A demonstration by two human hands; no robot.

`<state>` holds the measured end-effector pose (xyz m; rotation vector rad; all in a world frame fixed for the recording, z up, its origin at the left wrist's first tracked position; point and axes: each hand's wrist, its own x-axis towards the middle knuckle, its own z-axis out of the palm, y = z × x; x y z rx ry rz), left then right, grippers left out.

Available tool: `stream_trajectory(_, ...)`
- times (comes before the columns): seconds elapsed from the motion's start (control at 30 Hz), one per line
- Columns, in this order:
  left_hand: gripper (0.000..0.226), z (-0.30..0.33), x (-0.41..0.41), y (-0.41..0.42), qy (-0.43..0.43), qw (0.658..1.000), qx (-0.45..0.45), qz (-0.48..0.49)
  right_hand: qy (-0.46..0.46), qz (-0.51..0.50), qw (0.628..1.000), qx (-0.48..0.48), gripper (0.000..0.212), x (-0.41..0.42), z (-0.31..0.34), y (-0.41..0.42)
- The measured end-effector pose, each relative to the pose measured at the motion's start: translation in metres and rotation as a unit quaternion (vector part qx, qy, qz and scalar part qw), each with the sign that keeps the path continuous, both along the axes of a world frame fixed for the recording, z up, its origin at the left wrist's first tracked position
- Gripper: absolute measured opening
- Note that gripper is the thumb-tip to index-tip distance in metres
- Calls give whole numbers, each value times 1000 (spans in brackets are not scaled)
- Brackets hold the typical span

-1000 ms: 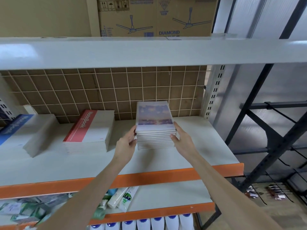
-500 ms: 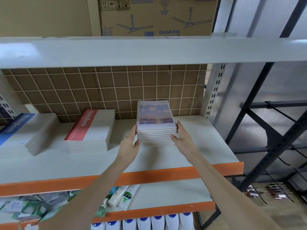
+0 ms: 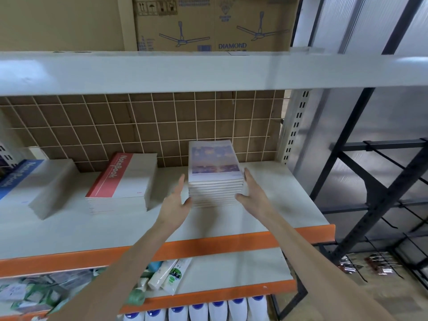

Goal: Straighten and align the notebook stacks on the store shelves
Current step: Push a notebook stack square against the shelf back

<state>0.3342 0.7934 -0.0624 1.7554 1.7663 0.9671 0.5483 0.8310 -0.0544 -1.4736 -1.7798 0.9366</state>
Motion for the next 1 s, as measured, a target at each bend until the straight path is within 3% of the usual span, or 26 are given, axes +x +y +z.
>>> stream_trajectory(0.1,66,6,-5,4,28,997,67,15,-82,16,991,107,75,-3,7,2)
stream_trajectory(0.3,48,10,3,16,269,956,115,12,-252,19,950,183,49,-12,3,9)
stream_trajectory(0.37,42,8,6,19,272,955,119,7,-293,16,938,185,46,-13,0,12)
stream_trajectory(0.5,36,3,8,24,176,978,112,-11,-320,13,930,183,58,-12,-6,15)
stream_trajectory(0.6,37,1,7,23,118,983,136,-29,-252,26,948,193,55,-11,-5,17)
stream_trajectory(0.7,49,-5,1,16,18,991,135,-16,-40,2,990,138,50,-6,-6,14)
stream_trajectory(0.83,59,-22,1,3,-215,975,46,-17,156,-19,987,-8,64,0,-13,4)
stream_trajectory(0.9,60,-27,3,1,-246,969,41,-3,214,-7,976,-49,70,0,-16,2)
stream_trajectory(1.0,62,-29,6,3,-255,966,40,6,222,-5,973,-62,77,-1,-19,1)
